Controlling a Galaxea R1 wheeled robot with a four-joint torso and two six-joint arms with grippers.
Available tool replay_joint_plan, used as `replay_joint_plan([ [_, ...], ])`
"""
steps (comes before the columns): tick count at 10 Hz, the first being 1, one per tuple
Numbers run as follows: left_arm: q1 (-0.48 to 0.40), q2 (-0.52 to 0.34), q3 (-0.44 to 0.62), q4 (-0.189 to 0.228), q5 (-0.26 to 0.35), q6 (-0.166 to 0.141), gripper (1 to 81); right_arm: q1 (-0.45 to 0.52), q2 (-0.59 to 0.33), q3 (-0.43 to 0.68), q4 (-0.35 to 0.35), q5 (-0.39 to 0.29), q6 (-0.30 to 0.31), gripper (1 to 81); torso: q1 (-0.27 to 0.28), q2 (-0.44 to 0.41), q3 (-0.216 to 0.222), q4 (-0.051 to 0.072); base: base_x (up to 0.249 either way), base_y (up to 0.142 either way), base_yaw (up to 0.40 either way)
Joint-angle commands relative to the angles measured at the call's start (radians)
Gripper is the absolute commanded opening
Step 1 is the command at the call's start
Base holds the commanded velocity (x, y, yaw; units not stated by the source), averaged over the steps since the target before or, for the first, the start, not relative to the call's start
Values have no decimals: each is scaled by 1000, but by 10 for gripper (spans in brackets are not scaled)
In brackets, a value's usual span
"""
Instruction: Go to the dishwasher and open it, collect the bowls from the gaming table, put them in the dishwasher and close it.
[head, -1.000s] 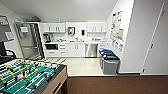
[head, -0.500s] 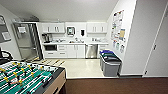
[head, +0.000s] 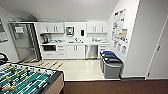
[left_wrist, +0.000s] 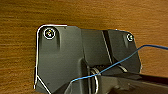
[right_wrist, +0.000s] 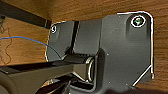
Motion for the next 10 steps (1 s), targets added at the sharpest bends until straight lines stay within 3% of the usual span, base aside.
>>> replay_joint_plan([
  [1, -55, -11, -3, 10, 44, -5, 811, 54, -22, 9, -2, -51, 0, 811, 0, 0, 0, 0, 209, 0, 0],
  [10, -55, -15, -3, 4, 26, -3, 811, 51, -21, 9, -5, -50, 1, 811, 0, 0, 0, 0, 218, 0, 0],
])
